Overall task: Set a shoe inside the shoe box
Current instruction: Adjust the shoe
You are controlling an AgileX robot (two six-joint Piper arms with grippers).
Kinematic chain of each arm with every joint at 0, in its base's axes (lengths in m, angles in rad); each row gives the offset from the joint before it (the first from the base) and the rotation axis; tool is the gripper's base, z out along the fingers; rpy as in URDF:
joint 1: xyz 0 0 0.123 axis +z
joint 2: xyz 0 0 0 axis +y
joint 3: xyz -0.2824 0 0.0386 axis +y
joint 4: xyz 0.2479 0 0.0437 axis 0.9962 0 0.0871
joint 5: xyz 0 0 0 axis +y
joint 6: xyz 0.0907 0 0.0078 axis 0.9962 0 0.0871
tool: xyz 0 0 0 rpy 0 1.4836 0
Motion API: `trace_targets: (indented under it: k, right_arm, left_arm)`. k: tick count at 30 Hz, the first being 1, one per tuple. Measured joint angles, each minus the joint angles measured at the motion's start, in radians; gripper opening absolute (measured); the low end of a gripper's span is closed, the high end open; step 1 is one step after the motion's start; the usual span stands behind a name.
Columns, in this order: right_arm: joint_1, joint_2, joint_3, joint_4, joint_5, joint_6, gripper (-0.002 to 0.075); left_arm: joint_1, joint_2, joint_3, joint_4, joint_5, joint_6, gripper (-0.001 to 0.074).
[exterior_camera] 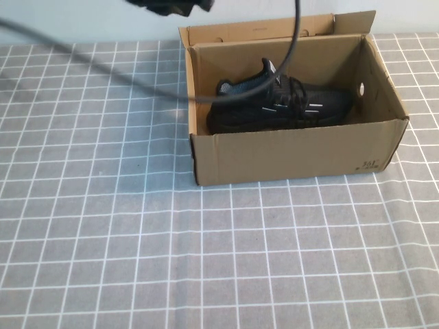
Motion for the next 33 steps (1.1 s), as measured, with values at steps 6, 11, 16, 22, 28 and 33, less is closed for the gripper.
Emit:
trace_targets:
  k: [6,11,16,22,28,33]
  right_arm:
    - [0.0,-0.278,0.115,0.066,0.012,0.002,-0.0016]
    - [0.0,-0.429,0.199,0.099,0.016,-0.029,-0.0016]
    - [0.0,-0.543,0.311,0.101,-0.051,-0.09,-0.0016]
    - [0.0,-0.656,0.505,0.103,-0.383,-0.129,-0.0016]
    - [0.0,-0.658,0.786,0.196,-0.749,-0.144,-0.0016]
    - [0.0,-0.658,0.98,0.27,-0.965,-0.146,-0.0016]
  left_arm:
    - [0.0,-0.329,0.454,-0.024,-0.219,-0.008,-0.0001]
    - [0.0,-0.658,0.871,-0.041,-0.418,-0.017,-0.0001]
    - [0.0,-1.025,1.286,-0.058,-0.676,-0.029,-0.0001]
    - [0.0,-1.414,1.589,-0.078,-0.861,-0.059,0.0]
    - [0.0,-1.683,1.772,-0.05,-0.925,-0.061,-0.0001]
    - [0.0,-1.748,1.89,-0.033,-0.923,-0.061,-0.0001]
